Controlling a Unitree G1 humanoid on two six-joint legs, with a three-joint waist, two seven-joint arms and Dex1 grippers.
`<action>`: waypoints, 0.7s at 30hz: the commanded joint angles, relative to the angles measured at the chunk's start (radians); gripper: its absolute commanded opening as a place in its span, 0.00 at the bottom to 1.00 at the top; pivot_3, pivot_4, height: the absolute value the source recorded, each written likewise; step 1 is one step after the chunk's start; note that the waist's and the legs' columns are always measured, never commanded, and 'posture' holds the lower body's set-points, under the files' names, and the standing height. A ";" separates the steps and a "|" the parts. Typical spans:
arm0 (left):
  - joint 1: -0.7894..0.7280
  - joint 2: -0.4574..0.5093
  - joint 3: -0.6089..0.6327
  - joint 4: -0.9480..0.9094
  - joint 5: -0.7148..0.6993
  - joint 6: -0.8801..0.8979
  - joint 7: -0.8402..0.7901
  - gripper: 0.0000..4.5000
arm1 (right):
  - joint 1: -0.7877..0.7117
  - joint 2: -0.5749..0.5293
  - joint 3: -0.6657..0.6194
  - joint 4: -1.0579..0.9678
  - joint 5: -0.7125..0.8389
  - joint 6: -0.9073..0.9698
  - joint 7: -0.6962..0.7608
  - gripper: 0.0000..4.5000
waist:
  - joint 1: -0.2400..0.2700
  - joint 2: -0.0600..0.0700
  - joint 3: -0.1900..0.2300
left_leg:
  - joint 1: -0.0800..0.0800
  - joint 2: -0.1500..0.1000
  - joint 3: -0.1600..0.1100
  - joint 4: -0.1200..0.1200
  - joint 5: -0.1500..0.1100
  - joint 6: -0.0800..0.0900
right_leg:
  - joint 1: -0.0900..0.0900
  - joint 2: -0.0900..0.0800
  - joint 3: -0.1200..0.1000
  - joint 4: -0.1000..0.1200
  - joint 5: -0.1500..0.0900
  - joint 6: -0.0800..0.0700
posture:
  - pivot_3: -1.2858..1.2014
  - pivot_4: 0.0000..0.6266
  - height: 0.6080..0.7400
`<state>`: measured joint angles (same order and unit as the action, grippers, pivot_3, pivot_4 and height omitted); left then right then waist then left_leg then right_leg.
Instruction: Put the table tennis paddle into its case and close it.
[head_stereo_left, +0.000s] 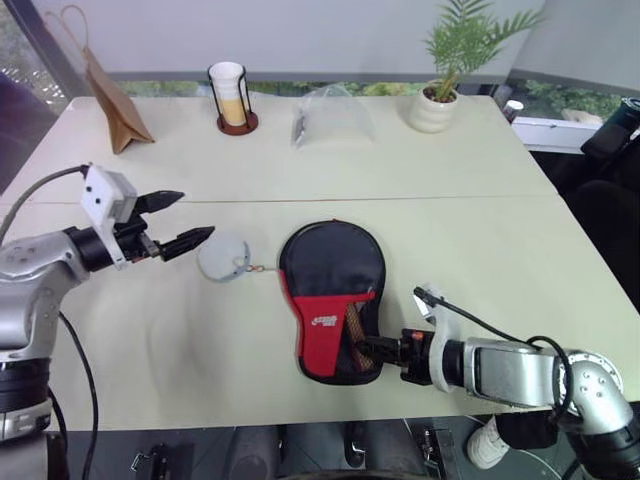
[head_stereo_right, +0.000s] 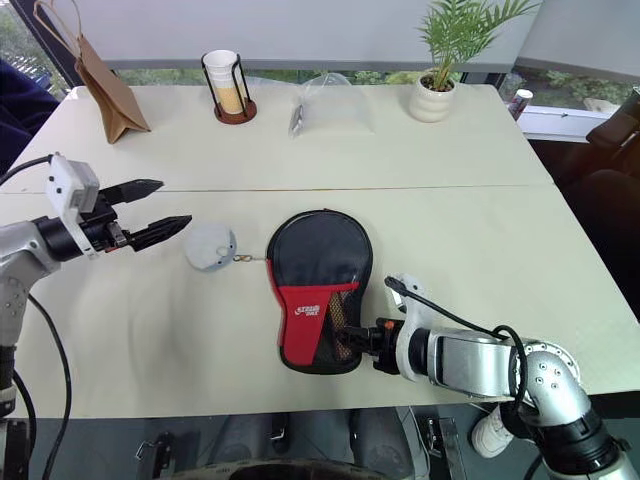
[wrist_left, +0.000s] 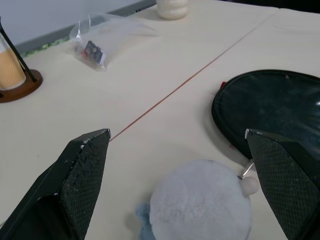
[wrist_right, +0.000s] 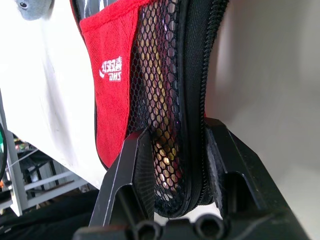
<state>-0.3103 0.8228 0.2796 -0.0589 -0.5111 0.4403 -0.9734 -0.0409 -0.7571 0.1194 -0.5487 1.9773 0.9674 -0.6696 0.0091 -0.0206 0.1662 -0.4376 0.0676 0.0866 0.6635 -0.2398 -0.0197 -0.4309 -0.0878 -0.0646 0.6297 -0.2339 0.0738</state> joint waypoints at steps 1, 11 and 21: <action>-0.029 0.007 0.000 0.001 0.004 -0.030 -0.013 1.00 | -0.022 -0.062 0.023 -0.003 -0.005 -0.033 -0.014 0.45 | 0.002 0.000 0.000 | 0.000 0.000 0.000 0.000 0.000 0.000 | 0.000 0.000 0.000 0.000 0.000 0.000 | 0.52 0.24 1.00; -0.043 -0.016 -0.030 -0.001 -0.001 -0.046 -0.030 1.00 | -0.239 -0.324 0.050 0.094 -0.158 0.147 0.201 0.99 | 0.004 0.000 0.000 | 0.000 0.000 0.000 0.000 0.000 0.000 | 0.000 0.000 0.000 -0.001 0.000 -0.001 | 0.52 0.24 1.00; 0.017 0.037 -0.035 -0.026 0.034 -0.093 -0.103 1.00 | -0.615 -0.437 0.179 0.153 -0.975 -0.004 1.104 0.99 | -0.004 0.002 0.001 | -0.006 0.001 0.001 0.000 0.000 0.000 | -0.008 0.001 0.001 0.000 0.000 -0.001 | 0.52 0.24 1.00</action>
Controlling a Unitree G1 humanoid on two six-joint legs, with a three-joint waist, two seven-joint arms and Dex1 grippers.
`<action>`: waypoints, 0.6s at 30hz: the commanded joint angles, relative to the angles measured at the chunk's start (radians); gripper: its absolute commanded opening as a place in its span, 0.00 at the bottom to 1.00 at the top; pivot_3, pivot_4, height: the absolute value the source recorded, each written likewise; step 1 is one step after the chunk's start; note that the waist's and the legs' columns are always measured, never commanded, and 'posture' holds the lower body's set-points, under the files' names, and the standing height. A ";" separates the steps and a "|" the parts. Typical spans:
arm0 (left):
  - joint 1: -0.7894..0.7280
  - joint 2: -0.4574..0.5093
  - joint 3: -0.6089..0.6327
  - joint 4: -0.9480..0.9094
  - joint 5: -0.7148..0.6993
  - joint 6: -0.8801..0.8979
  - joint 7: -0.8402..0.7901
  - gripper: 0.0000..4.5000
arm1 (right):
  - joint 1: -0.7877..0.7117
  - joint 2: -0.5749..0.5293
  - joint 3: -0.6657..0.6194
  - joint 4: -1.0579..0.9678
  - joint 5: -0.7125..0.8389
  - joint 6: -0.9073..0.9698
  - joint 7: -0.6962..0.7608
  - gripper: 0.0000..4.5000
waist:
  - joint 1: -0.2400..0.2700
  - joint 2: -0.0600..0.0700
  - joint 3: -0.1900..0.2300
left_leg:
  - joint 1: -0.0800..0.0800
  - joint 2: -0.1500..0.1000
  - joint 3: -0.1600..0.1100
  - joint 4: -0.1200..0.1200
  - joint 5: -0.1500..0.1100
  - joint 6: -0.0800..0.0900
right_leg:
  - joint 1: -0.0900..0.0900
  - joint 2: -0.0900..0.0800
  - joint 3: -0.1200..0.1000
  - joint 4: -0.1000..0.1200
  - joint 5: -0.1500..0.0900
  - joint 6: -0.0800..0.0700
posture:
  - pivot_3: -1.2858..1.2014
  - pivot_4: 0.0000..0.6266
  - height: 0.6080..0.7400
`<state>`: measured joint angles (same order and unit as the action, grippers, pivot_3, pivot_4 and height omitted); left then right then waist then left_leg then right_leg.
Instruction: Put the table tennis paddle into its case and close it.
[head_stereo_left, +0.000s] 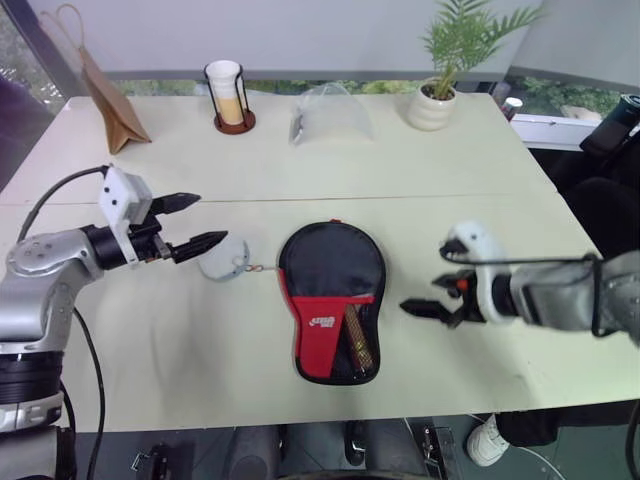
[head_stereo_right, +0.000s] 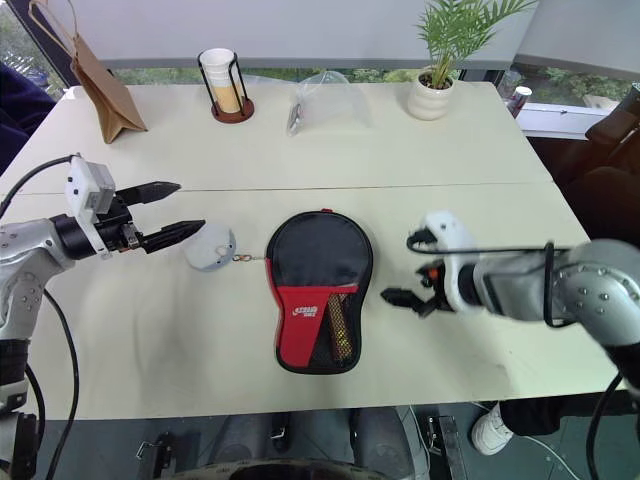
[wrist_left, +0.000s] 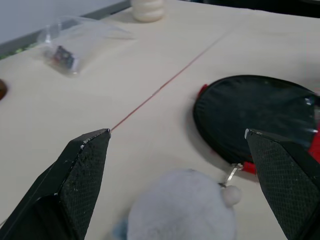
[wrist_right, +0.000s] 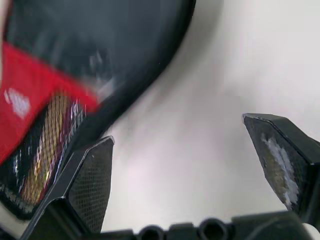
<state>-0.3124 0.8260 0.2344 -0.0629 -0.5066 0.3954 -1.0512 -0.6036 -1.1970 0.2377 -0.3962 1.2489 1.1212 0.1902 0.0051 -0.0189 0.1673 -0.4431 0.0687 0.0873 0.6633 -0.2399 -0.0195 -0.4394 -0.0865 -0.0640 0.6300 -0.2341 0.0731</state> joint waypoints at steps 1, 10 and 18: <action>0.024 0.039 0.009 -0.021 0.034 -0.053 -0.028 1.00 | -0.062 0.016 0.084 0.011 -0.332 -0.230 0.318 0.99 | -0.001 0.000 0.000 | 0.000 0.000 0.000 0.000 0.000 0.000 | 0.000 0.000 0.000 0.000 0.000 0.000 | 0.52 0.24 1.00; 0.021 0.081 0.011 0.011 0.062 -0.090 -0.062 1.00 | -0.189 0.423 0.238 0.328 -0.787 -0.656 0.662 0.99 | -0.002 0.000 0.000 | 0.000 0.000 0.003 0.001 0.000 0.000 | -0.001 0.000 0.001 0.002 0.001 0.001 | 0.52 0.24 1.00; 0.065 0.108 0.023 -0.011 0.069 -0.100 -0.068 1.00 | -0.153 0.605 0.256 0.457 -0.954 -0.754 0.758 0.99 | 0.003 0.000 0.000 | 0.000 0.000 0.004 0.000 0.000 0.000 | -0.001 0.000 0.001 0.002 0.002 0.004 | 0.52 0.24 1.00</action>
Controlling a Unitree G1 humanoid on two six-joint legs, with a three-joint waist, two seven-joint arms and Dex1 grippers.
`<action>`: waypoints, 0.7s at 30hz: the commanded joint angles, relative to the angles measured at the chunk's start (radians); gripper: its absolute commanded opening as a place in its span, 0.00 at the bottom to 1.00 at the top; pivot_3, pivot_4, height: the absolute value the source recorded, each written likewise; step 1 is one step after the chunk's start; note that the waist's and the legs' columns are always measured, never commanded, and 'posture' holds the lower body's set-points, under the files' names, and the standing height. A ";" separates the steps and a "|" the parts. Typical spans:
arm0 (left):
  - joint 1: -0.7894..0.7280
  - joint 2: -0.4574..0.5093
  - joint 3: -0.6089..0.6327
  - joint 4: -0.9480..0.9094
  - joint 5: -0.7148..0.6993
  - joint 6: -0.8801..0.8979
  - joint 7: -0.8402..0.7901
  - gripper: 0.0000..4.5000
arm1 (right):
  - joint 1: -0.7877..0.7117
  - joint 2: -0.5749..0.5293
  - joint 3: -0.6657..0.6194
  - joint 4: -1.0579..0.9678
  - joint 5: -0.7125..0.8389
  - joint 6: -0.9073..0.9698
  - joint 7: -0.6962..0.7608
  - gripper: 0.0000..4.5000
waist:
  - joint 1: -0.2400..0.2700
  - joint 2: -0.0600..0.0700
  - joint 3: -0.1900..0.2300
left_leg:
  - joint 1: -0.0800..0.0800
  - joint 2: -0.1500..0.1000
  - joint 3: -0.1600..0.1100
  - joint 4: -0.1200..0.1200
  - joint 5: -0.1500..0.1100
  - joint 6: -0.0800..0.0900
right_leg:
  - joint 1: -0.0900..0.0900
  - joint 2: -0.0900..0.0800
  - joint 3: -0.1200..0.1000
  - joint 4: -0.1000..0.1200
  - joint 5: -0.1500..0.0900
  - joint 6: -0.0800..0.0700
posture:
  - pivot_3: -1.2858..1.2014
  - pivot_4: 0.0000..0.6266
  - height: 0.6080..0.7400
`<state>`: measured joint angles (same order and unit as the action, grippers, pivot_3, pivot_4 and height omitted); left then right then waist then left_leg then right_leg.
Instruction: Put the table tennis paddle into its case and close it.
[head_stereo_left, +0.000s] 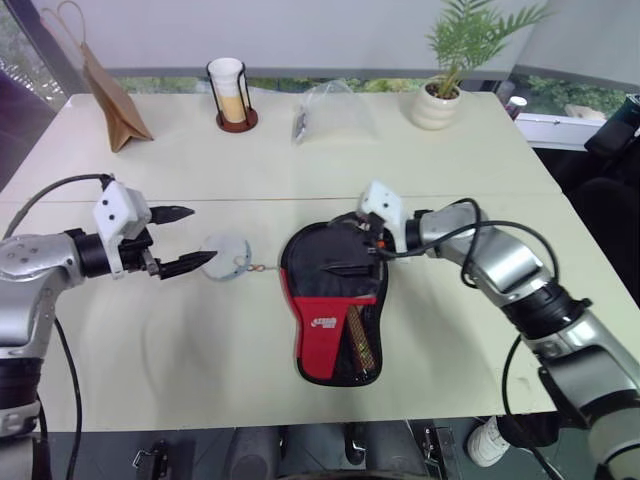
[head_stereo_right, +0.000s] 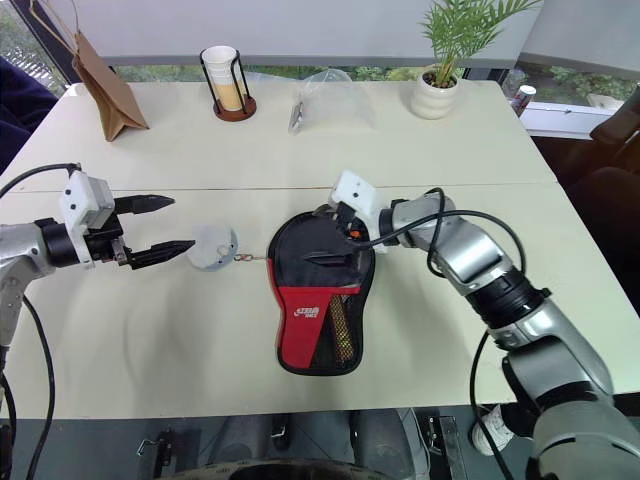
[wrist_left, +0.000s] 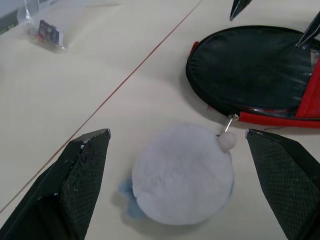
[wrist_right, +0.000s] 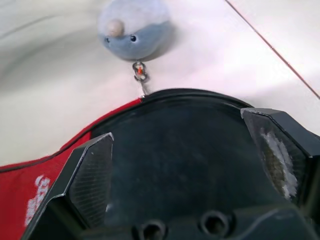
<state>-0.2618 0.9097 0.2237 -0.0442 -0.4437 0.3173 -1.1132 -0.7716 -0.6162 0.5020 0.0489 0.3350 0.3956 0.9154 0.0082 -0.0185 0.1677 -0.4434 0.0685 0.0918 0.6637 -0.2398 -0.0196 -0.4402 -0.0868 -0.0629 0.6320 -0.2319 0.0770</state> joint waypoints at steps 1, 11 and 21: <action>0.019 0.027 0.035 -0.030 0.006 -0.024 -0.007 1.00 | 0.023 0.034 -0.008 0.016 -0.051 -0.026 0.044 0.99 | 0.000 0.000 0.000 | 0.000 0.000 0.000 0.000 0.000 0.000 | 0.000 0.000 0.000 0.000 0.000 0.000 | 0.52 0.24 1.00; 0.032 0.045 -0.010 0.057 0.093 -0.156 -0.043 1.00 | 0.074 0.135 0.020 0.211 -0.237 -0.137 0.083 0.99 | -0.008 0.000 0.000 | 0.002 0.000 0.000 0.000 0.000 0.000 | 0.001 0.000 0.000 0.002 0.000 0.000 | 0.52 0.24 1.00; -0.062 -0.006 -0.126 0.206 0.217 -0.330 -0.059 1.00 | 0.082 0.159 0.011 0.284 -0.302 -0.174 0.117 0.99 | -0.018 0.000 -0.001 | 0.015 0.000 0.000 -0.001 0.000 -0.001 | 0.013 0.000 0.000 0.001 -0.002 -0.003 | 0.52 0.24 1.00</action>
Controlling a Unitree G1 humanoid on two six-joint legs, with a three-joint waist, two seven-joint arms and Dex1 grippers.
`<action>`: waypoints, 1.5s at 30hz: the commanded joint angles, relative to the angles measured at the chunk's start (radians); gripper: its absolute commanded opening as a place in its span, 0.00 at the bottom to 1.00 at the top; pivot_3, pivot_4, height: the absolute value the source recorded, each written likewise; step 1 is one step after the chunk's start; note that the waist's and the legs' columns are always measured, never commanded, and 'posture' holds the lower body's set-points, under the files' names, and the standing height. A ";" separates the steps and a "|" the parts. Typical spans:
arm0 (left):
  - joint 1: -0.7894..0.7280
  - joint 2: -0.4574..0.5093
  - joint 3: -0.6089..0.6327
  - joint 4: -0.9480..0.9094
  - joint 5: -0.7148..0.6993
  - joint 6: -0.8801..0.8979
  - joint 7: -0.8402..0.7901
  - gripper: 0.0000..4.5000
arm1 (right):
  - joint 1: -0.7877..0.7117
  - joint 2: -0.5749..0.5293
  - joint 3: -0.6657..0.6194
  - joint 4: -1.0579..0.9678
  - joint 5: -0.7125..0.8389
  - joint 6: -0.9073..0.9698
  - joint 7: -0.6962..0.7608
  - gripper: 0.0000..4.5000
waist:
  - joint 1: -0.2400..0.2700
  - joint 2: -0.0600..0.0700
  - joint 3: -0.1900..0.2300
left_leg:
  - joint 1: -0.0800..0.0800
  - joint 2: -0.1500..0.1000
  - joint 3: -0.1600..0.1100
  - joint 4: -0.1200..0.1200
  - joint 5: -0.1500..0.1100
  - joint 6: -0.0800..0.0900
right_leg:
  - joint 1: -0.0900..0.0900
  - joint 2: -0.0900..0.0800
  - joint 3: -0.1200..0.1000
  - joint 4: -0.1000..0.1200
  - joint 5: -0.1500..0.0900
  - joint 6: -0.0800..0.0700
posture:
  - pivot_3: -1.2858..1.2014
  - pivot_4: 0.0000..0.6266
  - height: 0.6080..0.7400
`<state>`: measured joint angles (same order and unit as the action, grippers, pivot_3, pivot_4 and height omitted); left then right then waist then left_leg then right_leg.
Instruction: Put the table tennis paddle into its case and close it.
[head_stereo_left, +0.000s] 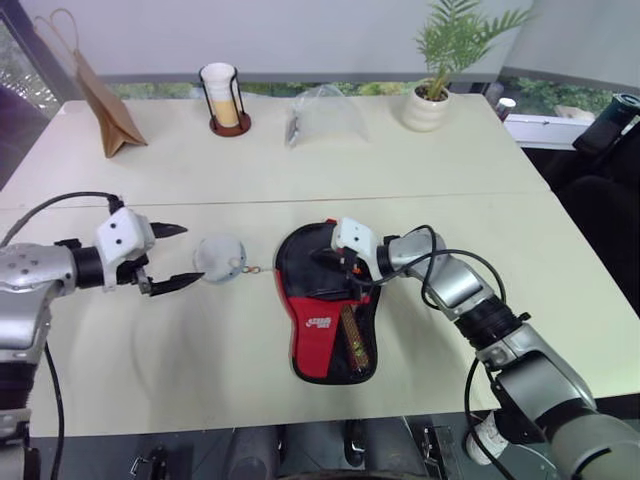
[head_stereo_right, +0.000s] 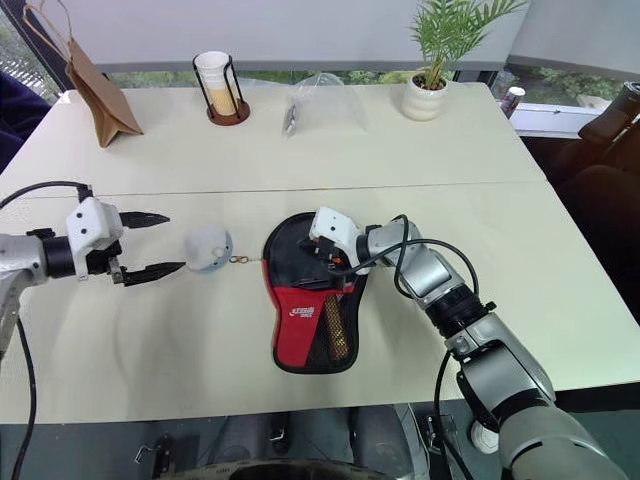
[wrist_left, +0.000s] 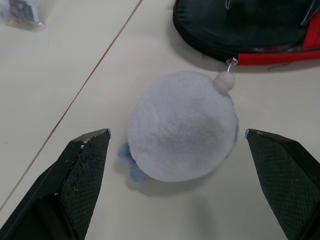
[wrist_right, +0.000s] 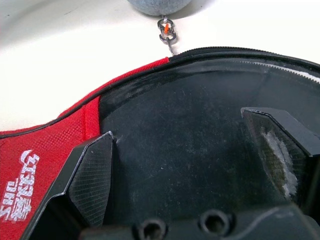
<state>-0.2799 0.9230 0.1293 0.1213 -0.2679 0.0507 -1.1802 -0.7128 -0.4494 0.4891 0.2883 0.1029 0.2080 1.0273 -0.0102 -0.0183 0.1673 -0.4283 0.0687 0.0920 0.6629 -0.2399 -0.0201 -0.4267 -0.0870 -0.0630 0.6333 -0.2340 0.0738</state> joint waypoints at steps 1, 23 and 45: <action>-0.060 -0.028 -0.042 0.058 0.050 -0.073 0.012 1.00 | 0.024 -0.008 0.023 0.045 -0.075 0.013 0.007 0.99 | 0.000 0.000 0.000 | 0.002 0.000 0.000 0.000 0.000 0.000 | 0.002 0.000 0.000 0.000 0.000 0.000 | 0.52 0.24 1.00; -0.210 -0.154 -0.192 0.282 0.185 -0.167 0.046 0.68 | -0.003 -0.001 -0.001 0.100 -0.128 0.002 -0.001 1.00 | 0.002 0.001 -0.001 | 0.003 0.000 0.000 0.000 0.000 0.000 | 0.003 -0.001 0.000 0.001 0.000 0.000 | 0.52 0.24 1.00; -0.715 -0.359 -0.263 0.976 0.393 -0.376 0.390 0.00 | 0.027 0.031 0.028 0.113 -0.144 0.194 0.005 1.00 | -0.002 0.000 -0.004 | 0.004 0.000 0.000 0.001 0.000 0.000 | 0.004 0.000 0.000 0.002 0.002 0.004 | 0.52 0.24 1.00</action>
<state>-0.9446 0.5515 -0.1455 1.0490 0.0984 -0.2881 -0.8744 -0.7414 -0.4017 0.4609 0.3290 0.0364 0.3084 1.0416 -0.0120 -0.0181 0.1634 -0.4242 0.0684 0.0918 0.6636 -0.2397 -0.0198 -0.4231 -0.0870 -0.0629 0.6351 -0.2318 0.0773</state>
